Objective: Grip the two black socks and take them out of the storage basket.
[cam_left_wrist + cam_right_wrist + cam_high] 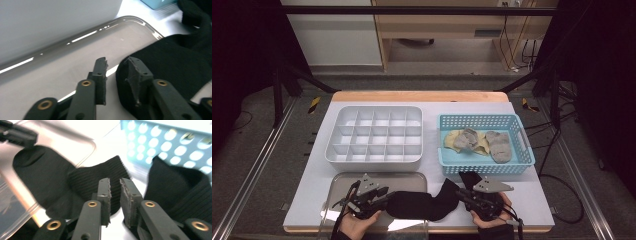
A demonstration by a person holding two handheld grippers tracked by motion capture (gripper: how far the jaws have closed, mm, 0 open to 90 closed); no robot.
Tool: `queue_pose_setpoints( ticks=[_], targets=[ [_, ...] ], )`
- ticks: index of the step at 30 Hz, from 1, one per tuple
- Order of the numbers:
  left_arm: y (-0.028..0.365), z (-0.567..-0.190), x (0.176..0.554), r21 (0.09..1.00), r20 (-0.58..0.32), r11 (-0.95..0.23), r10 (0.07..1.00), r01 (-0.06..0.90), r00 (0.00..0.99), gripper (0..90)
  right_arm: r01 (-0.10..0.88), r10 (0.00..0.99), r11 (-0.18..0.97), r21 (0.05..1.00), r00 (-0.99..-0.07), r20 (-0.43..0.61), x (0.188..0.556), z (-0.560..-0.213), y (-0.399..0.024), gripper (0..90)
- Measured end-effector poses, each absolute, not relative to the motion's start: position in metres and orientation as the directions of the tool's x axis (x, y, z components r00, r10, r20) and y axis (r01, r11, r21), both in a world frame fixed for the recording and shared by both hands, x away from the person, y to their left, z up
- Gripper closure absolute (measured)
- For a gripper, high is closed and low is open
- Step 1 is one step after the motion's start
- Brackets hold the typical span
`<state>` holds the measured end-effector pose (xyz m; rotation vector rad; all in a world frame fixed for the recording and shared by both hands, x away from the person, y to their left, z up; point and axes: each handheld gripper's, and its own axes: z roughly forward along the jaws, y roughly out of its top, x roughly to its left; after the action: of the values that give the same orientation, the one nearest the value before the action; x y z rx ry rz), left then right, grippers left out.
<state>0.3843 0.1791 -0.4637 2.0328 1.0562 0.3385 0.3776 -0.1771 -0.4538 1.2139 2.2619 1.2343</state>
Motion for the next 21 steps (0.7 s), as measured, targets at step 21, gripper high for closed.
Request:
queue_pose_setpoints(
  ticks=[21],
  targets=[
    [0.180, -0.469, 0.384, 0.734, -0.122, -0.338, 0.788, 0.589, 0.604, 88.5, 0.567, 0.780, 0.325, 0.757, -0.614, 0.125, 0.403, -0.468, -0.162, 86.6]
  ],
)
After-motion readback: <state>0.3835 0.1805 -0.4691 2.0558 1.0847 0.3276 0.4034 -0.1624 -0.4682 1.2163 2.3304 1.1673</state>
